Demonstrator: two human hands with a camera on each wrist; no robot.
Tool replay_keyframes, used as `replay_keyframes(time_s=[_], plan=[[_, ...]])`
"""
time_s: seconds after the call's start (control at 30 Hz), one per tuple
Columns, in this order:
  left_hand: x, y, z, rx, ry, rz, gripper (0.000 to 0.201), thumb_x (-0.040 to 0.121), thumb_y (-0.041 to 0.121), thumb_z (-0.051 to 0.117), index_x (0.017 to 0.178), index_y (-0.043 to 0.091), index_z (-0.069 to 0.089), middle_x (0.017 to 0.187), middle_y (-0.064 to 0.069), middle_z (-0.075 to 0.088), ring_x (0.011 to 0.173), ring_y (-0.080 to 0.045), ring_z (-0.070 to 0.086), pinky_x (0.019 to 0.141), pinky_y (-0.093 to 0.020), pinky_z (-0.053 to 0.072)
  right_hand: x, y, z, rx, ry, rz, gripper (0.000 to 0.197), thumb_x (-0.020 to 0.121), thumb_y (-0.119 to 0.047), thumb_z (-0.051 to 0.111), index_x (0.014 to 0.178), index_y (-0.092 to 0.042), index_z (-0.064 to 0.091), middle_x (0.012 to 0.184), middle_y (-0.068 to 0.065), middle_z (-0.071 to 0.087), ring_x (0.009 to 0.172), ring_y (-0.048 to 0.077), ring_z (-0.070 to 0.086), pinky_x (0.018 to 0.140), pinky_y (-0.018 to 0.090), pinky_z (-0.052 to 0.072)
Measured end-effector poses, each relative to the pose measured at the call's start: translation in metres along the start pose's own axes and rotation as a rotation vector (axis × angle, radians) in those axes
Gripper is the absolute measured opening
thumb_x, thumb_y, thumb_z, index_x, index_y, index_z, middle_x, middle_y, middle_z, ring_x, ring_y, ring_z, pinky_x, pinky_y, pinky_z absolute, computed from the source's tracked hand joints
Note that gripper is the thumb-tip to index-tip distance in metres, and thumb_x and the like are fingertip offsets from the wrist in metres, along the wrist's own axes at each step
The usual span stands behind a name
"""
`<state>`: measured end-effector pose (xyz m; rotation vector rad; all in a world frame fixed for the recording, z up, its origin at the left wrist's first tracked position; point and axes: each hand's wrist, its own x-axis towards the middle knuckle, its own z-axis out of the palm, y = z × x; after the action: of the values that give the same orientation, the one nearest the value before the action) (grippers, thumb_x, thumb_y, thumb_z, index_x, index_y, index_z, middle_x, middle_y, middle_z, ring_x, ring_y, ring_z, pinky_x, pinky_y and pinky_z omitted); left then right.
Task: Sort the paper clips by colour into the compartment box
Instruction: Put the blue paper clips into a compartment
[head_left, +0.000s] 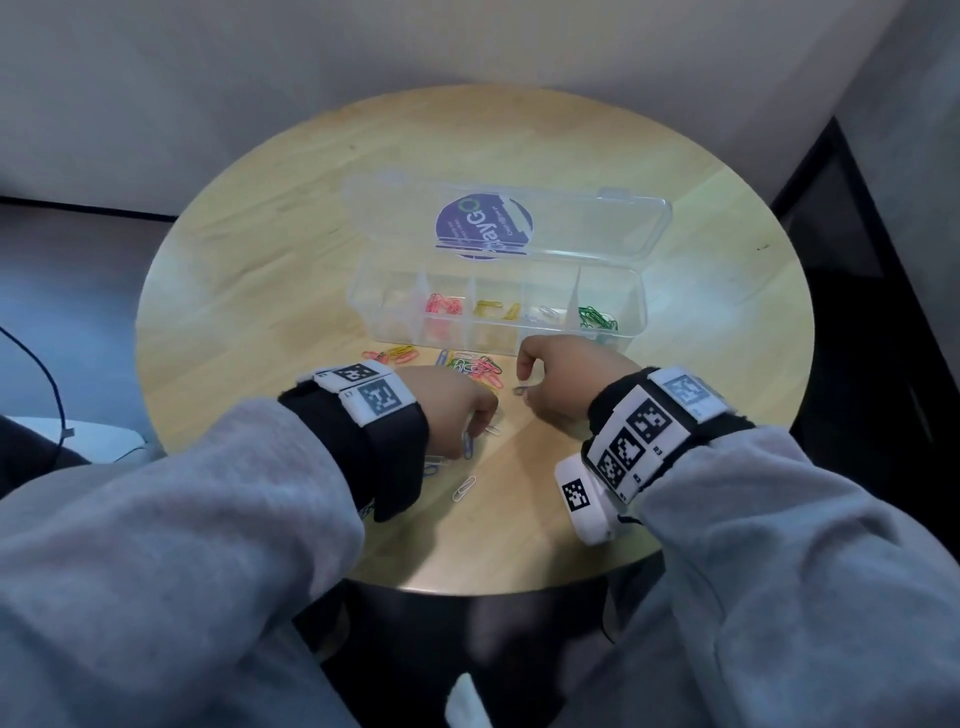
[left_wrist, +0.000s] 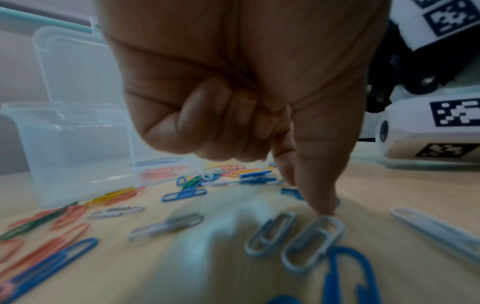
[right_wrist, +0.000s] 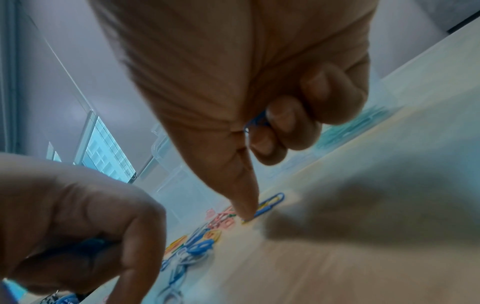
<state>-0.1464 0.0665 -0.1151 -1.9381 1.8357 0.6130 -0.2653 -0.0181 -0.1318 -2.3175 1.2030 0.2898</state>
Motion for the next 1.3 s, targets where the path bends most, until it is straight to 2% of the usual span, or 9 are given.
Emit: replay_keyframes(time_s=[0.17, 0.33, 0.47, 0.53, 0.63, 0.77, 0.93, 1.03, 1.3], plan=[[0.004, -0.002, 0.003, 0.023, -0.031, 0.018, 0.010, 0.086, 0.022, 0.060, 0.089, 0.028, 0.052, 0.074, 0.007, 0.044, 0.079, -0.016, 0.044, 0.047, -0.023, 0.022, 0.002, 0.000, -0.001, -0.058, -0.046, 0.000, 0.013, 0.085, -0.012, 0.055, 0.093, -0.021, 0.051, 0.086, -0.003, 0.052, 0.079, 0.018, 0.052, 0.054, 0.023, 0.038], [0.008, -0.008, 0.007, -0.062, -0.054, -0.005, 0.010, 0.085, 0.025, 0.062, 0.079, 0.024, 0.053, 0.066, 0.011, 0.044, 0.071, -0.012, 0.046, 0.047, -0.019, 0.026, 0.002, 0.000, -0.003, -0.100, -0.094, 0.009, 0.003, 0.086, -0.016, 0.058, 0.088, -0.016, 0.056, 0.099, 0.002, 0.062, 0.088, 0.019, 0.055, 0.070, 0.026, 0.043], [0.005, -0.024, 0.009, -0.273, -0.051, -0.065, 0.017, 0.078, 0.022, 0.063, 0.064, 0.023, 0.053, 0.064, 0.009, 0.053, 0.064, -0.010, 0.048, 0.054, -0.020, 0.035, 0.001, 0.004, -0.007, -0.078, -0.085, -0.028, 0.005, 0.086, -0.016, 0.061, 0.084, -0.018, 0.058, 0.074, -0.007, 0.052, 0.075, 0.014, 0.050, 0.050, 0.019, 0.033], [0.003, -0.035, 0.005, -0.512, -0.074, -0.085, 0.019, 0.078, 0.016, 0.062, 0.062, 0.021, 0.053, 0.065, 0.006, 0.055, 0.061, -0.011, 0.048, 0.058, -0.020, 0.039, 0.001, 0.006, -0.008, -0.068, -0.067, -0.041, 0.005, 0.085, -0.015, 0.061, 0.082, -0.019, 0.059, 0.067, -0.010, 0.049, 0.063, 0.009, 0.048, 0.047, 0.017, 0.031], [-0.002, -0.044, -0.002, -1.054, -0.050, -0.113, 0.030, 0.083, -0.006, 0.053, 0.060, 0.012, 0.046, 0.051, -0.001, 0.055, 0.039, -0.006, 0.046, 0.039, -0.012, 0.036, 0.002, 0.006, -0.007, -0.057, -0.070, -0.050, 0.009, 0.083, -0.013, 0.060, 0.077, -0.020, 0.059, 0.067, -0.009, 0.050, 0.066, 0.012, 0.051, 0.049, 0.019, 0.034], [-0.008, -0.054, -0.006, -1.439, 0.036, -0.119, 0.023, 0.059, -0.005, 0.050, 0.056, 0.010, 0.033, 0.053, -0.008, 0.051, 0.034, -0.006, 0.050, 0.032, -0.012, 0.032, 0.001, 0.004, -0.007, -0.004, -0.098, -0.030, 0.020, 0.084, -0.017, 0.056, 0.065, -0.023, 0.051, 0.072, -0.007, 0.054, 0.077, 0.017, 0.053, 0.063, 0.023, 0.042], [-0.009, -0.062, -0.004, -1.537, 0.080, -0.134, 0.026, 0.070, -0.011, 0.053, 0.063, 0.011, 0.040, 0.047, -0.004, 0.051, 0.037, -0.008, 0.051, 0.033, -0.013, 0.035, -0.001, 0.004, -0.013, 0.338, -0.203, -0.003, 0.017, 0.085, -0.014, 0.055, 0.068, -0.016, 0.053, 0.069, 0.001, 0.059, 0.056, 0.014, 0.048, 0.054, 0.023, 0.041], [-0.009, -0.061, -0.006, -1.559, 0.068, -0.203, 0.029, 0.085, -0.011, 0.036, 0.078, 0.013, 0.051, 0.056, -0.006, 0.049, 0.037, -0.009, 0.047, 0.033, -0.013, 0.035, 0.003, 0.005, -0.012, 0.657, -0.257, 0.012, 0.022, 0.088, 0.001, 0.049, 0.071, -0.012, 0.047, 0.071, 0.007, 0.059, 0.051, 0.013, 0.048, 0.046, 0.021, 0.041], [-0.011, -0.058, -0.007, -1.359, -0.029, -0.296, 0.018, 0.089, 0.008, 0.049, 0.073, 0.011, 0.056, 0.062, -0.001, 0.045, 0.034, -0.005, 0.045, 0.036, -0.012, 0.032, 0.007, 0.001, -0.002, 0.798, -0.338, -0.018, 0.036, 0.087, 0.010, 0.033, 0.077, -0.009, 0.062, 0.056, 0.004, 0.048, 0.041, 0.010, 0.045, 0.037, 0.018, 0.040]])
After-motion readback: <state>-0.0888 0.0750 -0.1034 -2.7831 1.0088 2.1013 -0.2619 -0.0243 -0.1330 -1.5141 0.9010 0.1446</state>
